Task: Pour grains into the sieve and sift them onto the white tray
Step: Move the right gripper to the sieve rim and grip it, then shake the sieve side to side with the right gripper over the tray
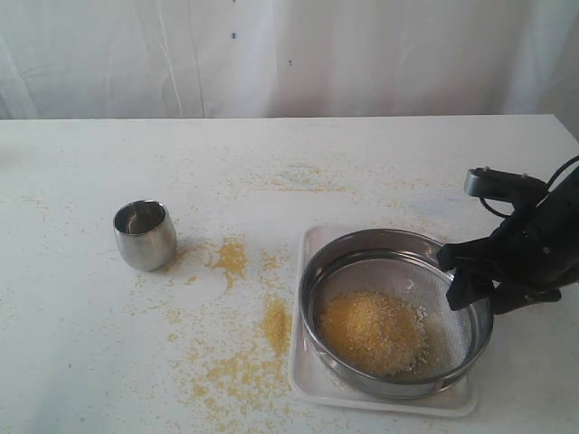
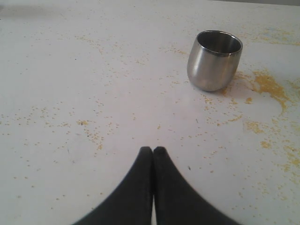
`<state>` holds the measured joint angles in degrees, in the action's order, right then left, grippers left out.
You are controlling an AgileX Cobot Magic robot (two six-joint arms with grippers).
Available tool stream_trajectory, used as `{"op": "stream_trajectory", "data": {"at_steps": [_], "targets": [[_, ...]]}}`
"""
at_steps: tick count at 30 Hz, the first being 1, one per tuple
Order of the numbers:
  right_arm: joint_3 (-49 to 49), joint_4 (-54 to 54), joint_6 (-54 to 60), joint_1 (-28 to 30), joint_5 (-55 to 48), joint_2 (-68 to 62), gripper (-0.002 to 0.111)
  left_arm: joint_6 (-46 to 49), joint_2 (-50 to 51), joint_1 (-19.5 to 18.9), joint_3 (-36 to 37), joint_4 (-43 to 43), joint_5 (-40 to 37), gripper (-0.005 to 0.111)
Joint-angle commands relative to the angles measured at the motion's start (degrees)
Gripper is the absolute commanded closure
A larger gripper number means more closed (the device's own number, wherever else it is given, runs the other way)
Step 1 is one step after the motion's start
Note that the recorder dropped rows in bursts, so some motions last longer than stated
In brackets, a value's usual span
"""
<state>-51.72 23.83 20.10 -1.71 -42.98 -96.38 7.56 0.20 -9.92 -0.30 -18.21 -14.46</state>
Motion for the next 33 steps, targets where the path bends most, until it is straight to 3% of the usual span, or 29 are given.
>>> {"op": "stream_trajectory", "data": {"at_steps": [1,7,15,18,20,25,28,31,33], "targets": [[-0.2,-0.4,0.3,-0.1,-2.3,-1.4,0.072,0.1,-0.2,0.3,0.3,-0.2,0.0,0.107],[-0.2,-0.2,0.5,-0.1,0.1,-2.0,0.108,0.1,-0.2,0.3,0.3,-0.2,0.0,0.107],[-3.8,1.0,0.3,0.0,1.7,-2.0,0.108,0.1,-0.2,0.3,0.3,-0.2,0.0,0.107],[-9.5,1.0,0.3,0.0,-11.4,-2.5,0.108,0.1,-0.2,0.3,0.3,-0.2,0.0,0.107],[-9.5,0.8,0.7,0.0,-13.9,-2.5,0.108,0.1,-0.2,0.3,0.3,-0.2,0.0,0.107],[-10.7,-2.3,-0.5,0.0,-4.0,-4.1,0.108,0.1,-0.2,0.3,0.3,-0.2,0.0,0.107],[-10.2,-1.3,-1.2,0.0,-14.1,-4.2,0.108,0.1,-0.2,0.3,0.3,-0.2,0.0,0.107],[-10.2,-0.8,-1.7,-0.1,2.5,-4.5,0.108,0.1,-0.2,0.3,0.3,-0.2,0.0,0.107],[-10.4,-0.9,-3.6,-0.1,2.8,-4.5,0.108,0.1,-0.2,0.3,0.3,-0.2,0.0,0.107]]}}
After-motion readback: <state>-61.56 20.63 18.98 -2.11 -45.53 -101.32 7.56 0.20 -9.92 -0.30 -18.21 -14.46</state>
